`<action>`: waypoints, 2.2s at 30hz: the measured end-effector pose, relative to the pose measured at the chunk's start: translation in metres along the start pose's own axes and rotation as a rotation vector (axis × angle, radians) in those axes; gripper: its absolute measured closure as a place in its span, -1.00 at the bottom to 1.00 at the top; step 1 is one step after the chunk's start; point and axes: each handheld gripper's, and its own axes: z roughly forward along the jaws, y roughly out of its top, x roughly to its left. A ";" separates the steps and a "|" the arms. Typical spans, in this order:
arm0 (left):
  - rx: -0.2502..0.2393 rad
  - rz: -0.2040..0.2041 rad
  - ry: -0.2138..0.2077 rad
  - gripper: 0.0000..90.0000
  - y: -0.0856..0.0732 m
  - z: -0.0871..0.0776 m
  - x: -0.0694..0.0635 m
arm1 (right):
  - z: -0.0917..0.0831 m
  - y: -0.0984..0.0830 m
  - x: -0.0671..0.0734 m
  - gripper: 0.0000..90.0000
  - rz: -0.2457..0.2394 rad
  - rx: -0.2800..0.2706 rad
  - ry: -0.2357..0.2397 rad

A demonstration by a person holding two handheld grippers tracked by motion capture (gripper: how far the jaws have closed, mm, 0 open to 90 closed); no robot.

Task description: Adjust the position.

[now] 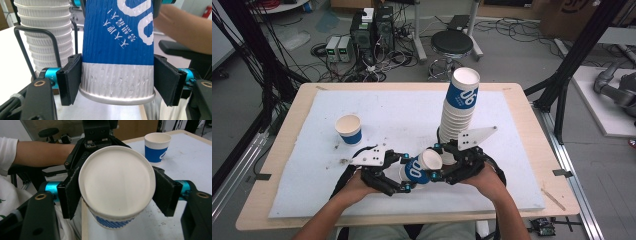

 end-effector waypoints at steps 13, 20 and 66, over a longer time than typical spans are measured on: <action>0.193 0.031 0.015 -0.36 0.026 -0.010 0.004 | -0.017 0.001 0.007 -0.57 -0.038 -0.006 -0.064; 0.283 0.041 0.020 -0.36 0.038 -0.009 0.005 | -0.028 0.009 0.012 -0.57 -0.079 0.061 -0.091; 0.426 0.058 -0.001 -0.36 0.036 0.012 0.001 | 0.043 0.043 0.016 -0.42 -0.327 0.631 -0.044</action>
